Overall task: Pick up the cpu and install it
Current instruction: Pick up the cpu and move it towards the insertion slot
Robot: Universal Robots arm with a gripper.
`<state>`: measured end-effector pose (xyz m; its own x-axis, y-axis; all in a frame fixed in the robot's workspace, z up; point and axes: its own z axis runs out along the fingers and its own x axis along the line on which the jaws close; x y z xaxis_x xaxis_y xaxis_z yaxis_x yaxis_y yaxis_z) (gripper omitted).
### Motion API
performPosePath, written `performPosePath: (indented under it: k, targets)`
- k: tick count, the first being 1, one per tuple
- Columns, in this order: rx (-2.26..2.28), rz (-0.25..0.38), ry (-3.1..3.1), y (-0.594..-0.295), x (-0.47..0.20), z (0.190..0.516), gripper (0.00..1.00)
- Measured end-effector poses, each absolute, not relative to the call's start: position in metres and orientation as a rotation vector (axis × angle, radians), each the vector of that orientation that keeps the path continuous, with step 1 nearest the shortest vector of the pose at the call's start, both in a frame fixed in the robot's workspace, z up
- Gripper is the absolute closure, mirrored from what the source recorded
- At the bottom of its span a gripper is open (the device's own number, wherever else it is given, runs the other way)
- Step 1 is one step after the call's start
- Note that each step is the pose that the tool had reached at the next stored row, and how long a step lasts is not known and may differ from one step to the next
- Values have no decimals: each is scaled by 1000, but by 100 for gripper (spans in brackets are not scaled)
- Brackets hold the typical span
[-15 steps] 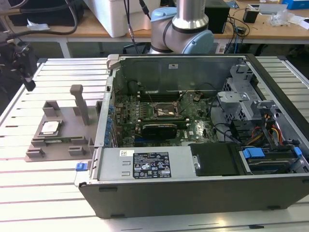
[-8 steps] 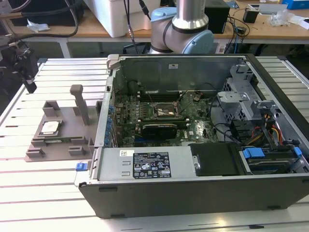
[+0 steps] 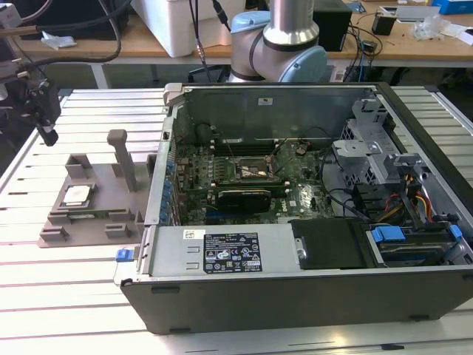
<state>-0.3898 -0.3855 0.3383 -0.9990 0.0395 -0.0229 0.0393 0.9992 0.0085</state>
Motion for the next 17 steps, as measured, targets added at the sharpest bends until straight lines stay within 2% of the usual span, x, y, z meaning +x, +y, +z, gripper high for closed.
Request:
performPosePath:
  k: [17]
  targets:
    - [61,13,3118,-385,-389,323,40]
